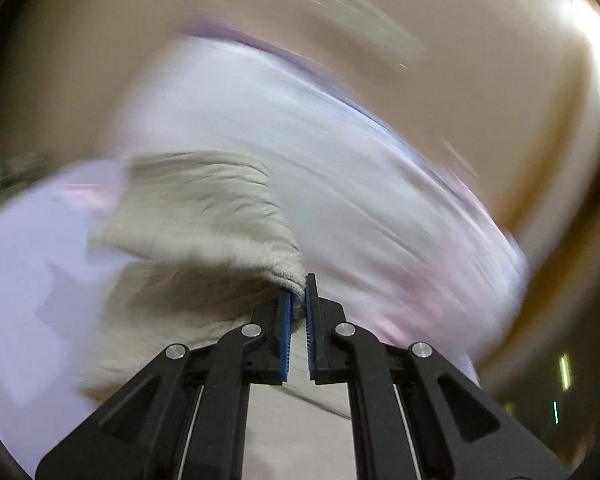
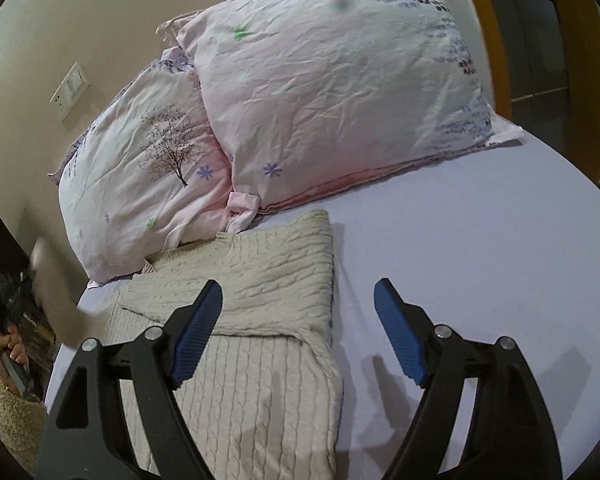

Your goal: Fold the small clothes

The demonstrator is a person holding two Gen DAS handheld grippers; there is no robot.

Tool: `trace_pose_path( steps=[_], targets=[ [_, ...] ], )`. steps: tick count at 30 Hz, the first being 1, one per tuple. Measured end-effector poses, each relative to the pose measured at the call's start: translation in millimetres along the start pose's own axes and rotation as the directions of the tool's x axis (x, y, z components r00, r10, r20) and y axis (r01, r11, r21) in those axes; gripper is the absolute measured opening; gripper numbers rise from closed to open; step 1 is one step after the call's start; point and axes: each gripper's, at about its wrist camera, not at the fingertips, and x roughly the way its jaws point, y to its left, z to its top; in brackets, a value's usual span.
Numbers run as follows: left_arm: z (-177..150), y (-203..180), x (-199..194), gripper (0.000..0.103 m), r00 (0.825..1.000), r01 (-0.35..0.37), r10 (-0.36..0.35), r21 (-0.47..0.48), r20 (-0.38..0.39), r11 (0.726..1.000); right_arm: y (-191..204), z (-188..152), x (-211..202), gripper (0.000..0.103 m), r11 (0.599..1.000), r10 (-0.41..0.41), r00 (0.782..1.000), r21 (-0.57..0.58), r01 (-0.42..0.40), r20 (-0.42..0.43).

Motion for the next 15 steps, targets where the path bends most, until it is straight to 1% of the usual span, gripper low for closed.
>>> trace_pose_path(
  steps=[1,2,3,4,5,6,7,8,9,11,12,13,14,15],
  targets=[
    [-16.2,-37.1,24.7,0.006,0.994,0.071,-0.064,0.082,-0.086,0.994,-1.0,-2.3,0.3,0.078,1.0,0.002,1.0,0.003,-0.002,-0.008],
    [-38.4,-71.3,50.7,0.006,0.975,0.139,-0.109,0.148,-0.194,0.979,-2.2,-5.6,0.7,0.078,1.0,0.007,1.0,0.005,-0.007,-0.023],
    [-56.7,-92.0,67.5,0.006,0.953,0.18,-0.124,0.189,-0.275,0.965,-2.7,-8.0,0.0,0.078,1.0,0.01,0.999,0.005,-0.01,-0.035],
    [-81.5,-111.6,82.6,0.006,0.923,0.219,-0.125,0.231,-0.365,0.948,-3.6,-10.4,-1.8,0.078,1.0,0.015,0.999,0.005,-0.015,-0.046],
    [-92.4,-115.2,85.1,0.006,0.912,0.229,-0.12,0.245,-0.392,0.942,-4.9,-13.2,-5.5,0.078,1.0,0.024,0.998,0.003,-0.024,-0.055],
    [-100.9,-114.9,82.1,0.006,0.909,0.231,-0.115,0.254,-0.401,0.939,-7.0,-16.9,-12.4,0.079,0.999,0.04,0.997,-0.004,-0.041,-0.062],
    [-107.0,-107.6,71.3,0.006,0.911,0.22,-0.105,0.257,-0.398,0.941,-9.3,-21.0,-21.2,0.08,0.998,0.054,0.996,-0.015,-0.056,-0.067],
    [-107.6,-97.5,59.3,0.006,0.916,0.21,-0.1,0.25,-0.389,0.945,-10.4,-24.4,-27.8,0.084,0.997,0.066,0.995,-0.023,-0.068,-0.07],
    [-105.8,-88.0,46.9,0.006,0.92,0.202,-0.1,0.237,-0.38,0.95,-13.9,-31.0,-38.6,0.086,0.995,0.094,0.992,-0.03,-0.097,-0.078],
    [-105.7,-55.9,3.7,0.006,0.933,0.183,-0.11,0.189,-0.342,0.965,-20.2,-43.3,-53.2,0.086,0.986,0.162,0.981,-0.023,-0.166,-0.108],
    [-106.2,-44.7,-13.3,0.006,0.937,0.179,-0.115,0.172,-0.331,0.969,-26.5,-54.7,-63.2,0.086,0.973,0.23,0.963,-0.004,-0.233,-0.14],
    [-105.1,-32.0,-33.1,0.006,0.94,0.175,-0.121,0.148,-0.319,0.973,-30.0,-61.4,-68.5,0.086,0.962,0.27,0.95,0.011,-0.272,-0.158],
    [-108.4,-10.3,-63.8,0.006,0.941,0.18,-0.14,0.103,-0.309,0.978,-33.8,-70.6,-74.4,0.086,0.947,0.32,0.929,0.032,-0.32,-0.184],
    [-110.6,3.7,-82.0,0.007,0.94,0.178,-0.149,0.071,-0.307,0.981,-37.6,-84.1,-82.5,0.086,0.925,0.377,0.9,0.053,-0.375,-0.22]
  ],
)
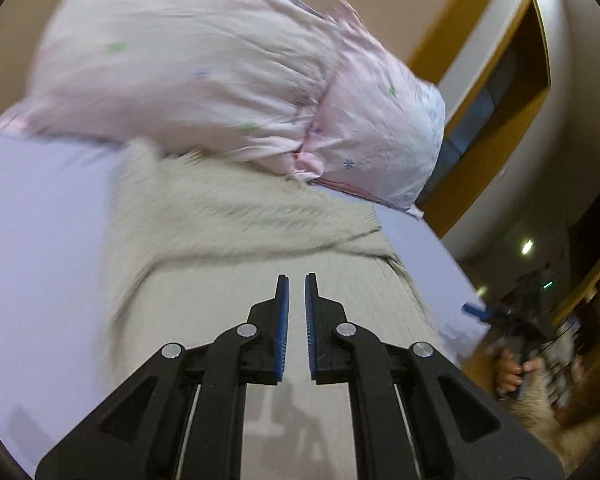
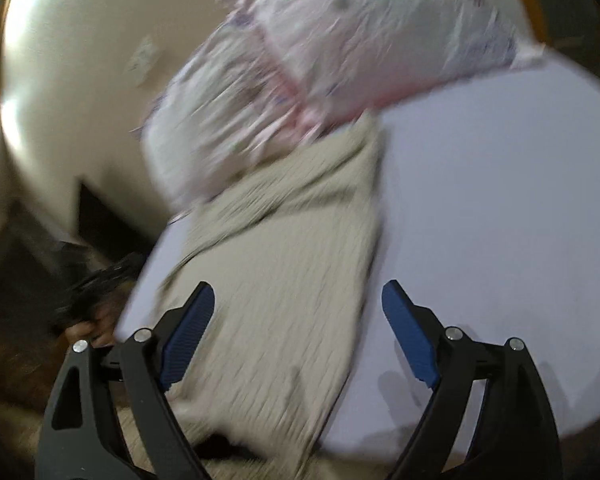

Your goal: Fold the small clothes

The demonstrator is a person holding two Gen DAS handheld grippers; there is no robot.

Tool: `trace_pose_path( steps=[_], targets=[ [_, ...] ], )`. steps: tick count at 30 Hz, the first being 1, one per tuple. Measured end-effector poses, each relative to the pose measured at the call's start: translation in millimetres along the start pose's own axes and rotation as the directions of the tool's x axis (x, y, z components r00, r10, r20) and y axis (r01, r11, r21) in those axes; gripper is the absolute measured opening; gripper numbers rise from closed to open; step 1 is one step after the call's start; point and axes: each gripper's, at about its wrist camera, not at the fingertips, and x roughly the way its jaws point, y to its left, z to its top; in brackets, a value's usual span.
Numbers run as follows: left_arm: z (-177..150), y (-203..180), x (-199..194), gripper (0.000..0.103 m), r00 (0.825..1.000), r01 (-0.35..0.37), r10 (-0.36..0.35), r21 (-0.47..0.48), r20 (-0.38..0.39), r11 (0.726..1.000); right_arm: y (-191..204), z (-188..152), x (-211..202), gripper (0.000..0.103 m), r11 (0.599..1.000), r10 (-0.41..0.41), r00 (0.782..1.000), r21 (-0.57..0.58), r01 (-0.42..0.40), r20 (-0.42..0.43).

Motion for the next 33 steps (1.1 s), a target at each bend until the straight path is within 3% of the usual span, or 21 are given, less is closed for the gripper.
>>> trace_pose_path(
  steps=[2,4,6,9,14,16,17,18,21,23,26,30,33],
  targets=[
    [-27.7,21.3,-39.8,0.016,1.0,-0.015,0.015,-0.071,0.012,0.997,1.0,-23.2,-7.6,0.086,0.998,0.061,0.997,-0.006,-0.061,-0.056],
    [-54.4,37.1,-65.9,0.045,0.999,-0.039,0.042,-0.124,0.028,0.991,1.5,-50.4,-10.9,0.086,0.995,0.104,0.986,0.007,-0.104,-0.133],
    [-87.4,55.8,-94.1,0.052,0.998,-0.035,0.043,-0.188,0.038,0.982,-4.4,-72.9,-7.6,0.085,0.989,0.139,0.972,0.067,-0.128,-0.189],
    [-124.8,76.2,-100.4,0.053,0.999,0.053,-0.048,-0.281,0.025,0.958,-22.9,-95.3,8.9,0.077,0.975,0.168,0.957,0.186,-0.126,-0.236],
    [-151.9,80.0,-63.3,0.053,0.992,0.095,-0.117,-0.319,-0.048,0.943,-42.0,-108.9,44.4,0.06,0.911,0.333,0.916,0.329,-0.25,-0.225],
    [-154.1,79.1,-48.7,0.053,0.987,0.128,-0.153,-0.339,-0.048,0.932,-41.8,-110.4,57.5,0.041,0.898,0.365,0.904,0.34,-0.279,-0.221],
    [-153.4,77.8,-39.8,0.053,0.985,0.138,-0.165,-0.348,-0.048,0.927,-42.8,-110.1,62.5,0.022,0.895,0.374,0.901,0.343,-0.286,-0.222],
    [-151.0,75.0,-30.0,0.049,0.984,0.142,-0.171,-0.355,-0.052,0.924,-41.1,-110.9,65.8,0.01,0.89,0.389,0.895,0.341,-0.304,-0.218],
    [-150.1,70.7,-19.8,0.01,0.98,0.151,-0.189,-0.379,-0.066,0.913,-29.5,-106.2,56.5,0.008,0.895,0.401,0.899,0.282,-0.345,-0.174],
    [-143.1,65.9,-22.0,0.007,0.979,0.164,-0.198,-0.389,-0.049,0.907,-19.8,-95.0,44.6,0.008,0.903,0.399,0.907,0.229,-0.363,-0.134],
    [-115.7,50.5,-37.4,0.007,0.982,0.183,-0.191,-0.312,0.005,0.932,1.6,-58.4,27.5,0.007,0.915,0.395,0.917,0.119,-0.387,-0.058],
    [-30.5,34.5,-42.4,0.007,0.99,0.121,-0.105,-0.18,0.098,0.976,37.1,26.2,22.1,0.007,0.924,0.382,0.922,-0.054,-0.379,0.068],
    [38.1,48.3,-26.6,0.007,0.981,0.032,0.005,-0.185,0.196,0.982,50.0,88.0,39.2,0.007,0.949,0.315,0.933,-0.087,-0.304,0.173]
  ],
)
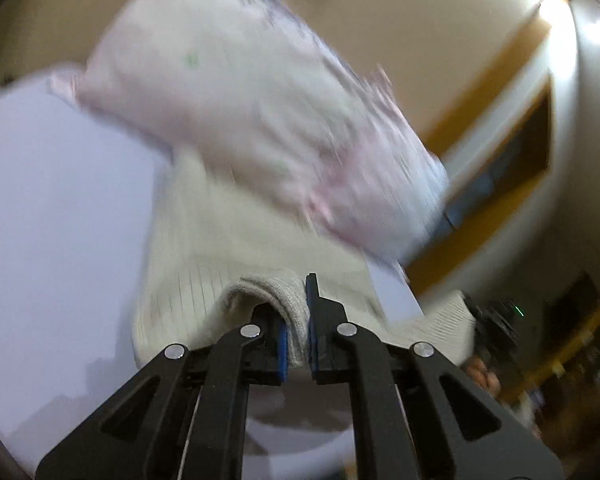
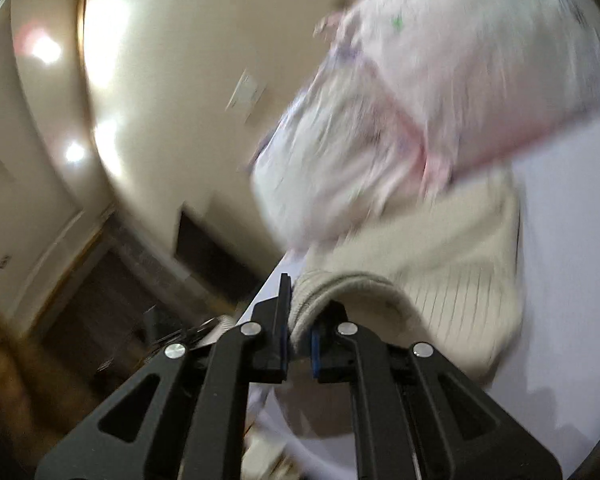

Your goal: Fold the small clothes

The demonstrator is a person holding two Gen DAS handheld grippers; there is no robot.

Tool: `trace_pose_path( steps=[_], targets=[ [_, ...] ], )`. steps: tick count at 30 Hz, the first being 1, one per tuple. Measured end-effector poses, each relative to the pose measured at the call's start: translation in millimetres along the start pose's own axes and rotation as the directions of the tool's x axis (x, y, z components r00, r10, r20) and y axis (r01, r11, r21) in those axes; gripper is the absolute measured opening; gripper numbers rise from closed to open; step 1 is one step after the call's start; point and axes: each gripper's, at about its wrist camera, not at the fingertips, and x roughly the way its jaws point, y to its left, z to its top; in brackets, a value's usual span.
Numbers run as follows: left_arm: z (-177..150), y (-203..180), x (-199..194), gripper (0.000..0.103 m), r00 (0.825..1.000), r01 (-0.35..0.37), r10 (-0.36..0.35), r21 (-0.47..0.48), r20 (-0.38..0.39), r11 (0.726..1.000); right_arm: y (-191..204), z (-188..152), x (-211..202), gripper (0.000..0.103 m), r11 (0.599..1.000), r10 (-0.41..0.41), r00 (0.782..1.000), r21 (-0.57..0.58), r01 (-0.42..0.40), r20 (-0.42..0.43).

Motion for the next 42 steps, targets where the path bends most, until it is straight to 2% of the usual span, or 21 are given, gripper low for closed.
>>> trace_pose_path(
  steps=[2,5,8,12,13,14,15,16,17,18,19,20,23,25,27,30,32,35,36,39,42],
  targets=[
    [41.2,8.9,38.7,0.007,0.996,-0.085,0.085,0.004,0.036,0.996,-17.1,36.5,36.8,0.007,0.992,-0.123,0.991,0.039,0.121,0.057],
    [74.0,23.9,108.4,0.007,0.974,-0.227,0.227,0.022,0.003,0.974,-52.3,62.8,87.4,0.007,0.964,-0.248,0.967,0.115,0.24,0.056],
    [77.6,46.1,165.0,0.007,0.95,-0.301,0.299,-0.003,-0.088,0.954,-94.1,66.8,138.5,0.007,0.902,-0.395,0.918,0.176,0.394,-0.028],
    [75.0,54.7,187.0,0.007,0.936,-0.336,0.333,-0.007,-0.115,0.942,-128.7,59.7,152.3,0.011,0.842,-0.484,0.873,0.24,0.483,-0.057],
    [75.3,56.3,184.2,0.007,0.937,-0.332,0.33,-0.006,-0.115,0.943,-132.0,59.7,151.6,0.016,0.828,-0.501,0.864,0.26,0.497,-0.053],
    [77.1,55.9,179.9,0.01,0.938,-0.33,0.326,-0.009,-0.117,0.944,-133.8,59.3,148.3,0.039,0.804,-0.535,0.844,0.28,0.524,-0.043],
    [78.2,56.6,174.4,0.014,0.941,-0.322,0.318,-0.016,-0.119,0.947,-131.4,58.7,144.1,0.077,0.779,-0.575,0.817,0.285,0.558,-0.027],
    [81.2,57.4,171.4,0.024,0.945,-0.31,0.304,-0.027,-0.12,0.951,-127.9,59.0,137.8,0.091,0.743,-0.632,0.775,0.288,0.604,0.006],
    [82.7,59.5,162.4,0.034,0.951,-0.298,0.291,-0.046,-0.107,0.954,-120.9,57.5,127.2,0.097,0.712,-0.68,0.731,0.29,0.64,0.056],
    [82.4,62.3,152.3,0.07,0.949,-0.311,0.307,-0.056,-0.078,0.949,-111.6,54.0,115.0,0.097,0.707,-0.698,0.704,0.276,0.651,0.13],
    [81.7,64.4,138.6,0.094,0.937,-0.349,0.347,-0.061,-0.039,0.935,-106.2,51.5,108.1,0.097,0.72,-0.691,0.703,0.253,0.646,0.17],
    [80.6,67.3,126.9,0.094,0.923,-0.384,0.384,-0.062,-0.01,0.921,-104.0,50.4,104.8,0.097,0.733,-0.679,0.71,0.239,0.637,0.189],
    [76.5,83.7,112.6,0.09,0.931,-0.364,0.36,-0.097,-0.052,0.926,-102.4,45.4,99.4,0.098,0.769,-0.639,0.738,0.206,0.606,0.215],
    [70.1,97.2,112.4,0.079,0.931,-0.358,0.346,-0.123,-0.113,0.925,-109.3,44.4,95.7,0.098,0.78,-0.624,0.756,0.209,0.59,0.196],
    [58.6,107.0,124.6,0.071,0.921,-0.361,0.333,-0.123,-0.204,0.924,-114.1,44.0,99.7,0.098,0.791,-0.607,0.777,0.218,0.571,0.167],
    [42.2,109.1,139.0,0.061,0.919,-0.333,0.294,-0.119,-0.262,0.935,-114.0,50.1,109.7,0.098,0.799,-0.594,0.792,0.215,0.561,0.143],
    [35.7,103.9,142.7,0.056,0.929,-0.308,0.273,-0.112,-0.25,0.945,-115.2,48.1,106.2,0.098,0.808,-0.581,0.803,0.22,0.547,0.135],
    [25.5,100.2,152.2,0.025,0.935,-0.29,0.243,-0.161,-0.259,0.943,-120.6,48.1,103.1,0.098,0.831,-0.533,0.839,0.253,0.495,0.11],
    [22.9,99.5,155.5,0.02,0.938,-0.275,0.219,-0.19,-0.269,0.943,-122.2,48.7,102.7,0.098,0.837,-0.52,0.848,0.261,0.481,0.103],
    [26.8,78.2,150.2,0.018,0.971,-0.18,0.127,-0.271,-0.2,0.946,-125.0,51.4,97.5,0.098,0.854,-0.478,0.873,0.278,0.439,0.092],
    [42.5,13.6,153.2,0.017,0.99,-0.035,0.006,-0.208,-0.139,0.978,-122.0,57.3,85.3,0.098,0.868,-0.461,0.879,0.269,0.418,0.121]
  ],
)
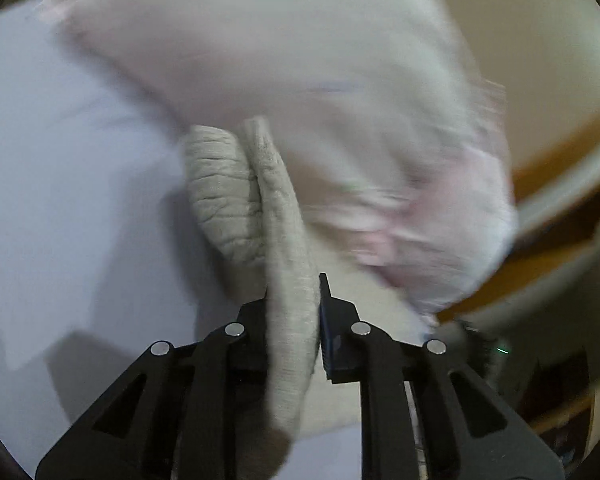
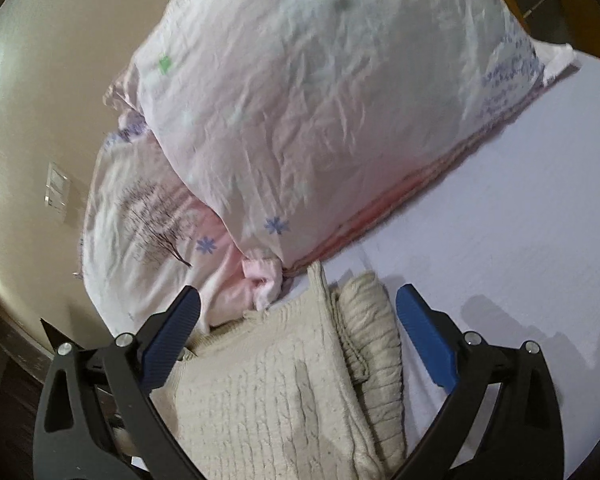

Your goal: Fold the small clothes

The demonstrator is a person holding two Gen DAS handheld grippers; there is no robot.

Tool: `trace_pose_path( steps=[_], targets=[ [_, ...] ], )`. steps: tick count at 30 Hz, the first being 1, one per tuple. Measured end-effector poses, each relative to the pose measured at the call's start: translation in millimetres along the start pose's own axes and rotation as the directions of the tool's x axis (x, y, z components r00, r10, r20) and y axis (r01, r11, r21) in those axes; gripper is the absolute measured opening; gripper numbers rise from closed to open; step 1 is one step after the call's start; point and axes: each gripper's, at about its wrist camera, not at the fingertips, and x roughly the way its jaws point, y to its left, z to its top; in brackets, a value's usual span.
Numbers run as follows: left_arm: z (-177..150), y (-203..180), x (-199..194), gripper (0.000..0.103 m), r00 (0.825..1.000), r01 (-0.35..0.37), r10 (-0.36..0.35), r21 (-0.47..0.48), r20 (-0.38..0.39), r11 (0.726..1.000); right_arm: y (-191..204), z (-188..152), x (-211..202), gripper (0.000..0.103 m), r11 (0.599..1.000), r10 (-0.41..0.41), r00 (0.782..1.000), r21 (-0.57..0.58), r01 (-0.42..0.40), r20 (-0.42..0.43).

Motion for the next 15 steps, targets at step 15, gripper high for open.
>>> trace_pose_path(
  steps=[15],
  targets=[
    [-46.4,-139.7,154.7,0.024,0.884,0.391,-0.377,-0.003,-0.276,0.92,-39.0,19.2,3.0,0.101,0.993,0.076,0.981,0.104,-0.058,-0.177]
  ],
)
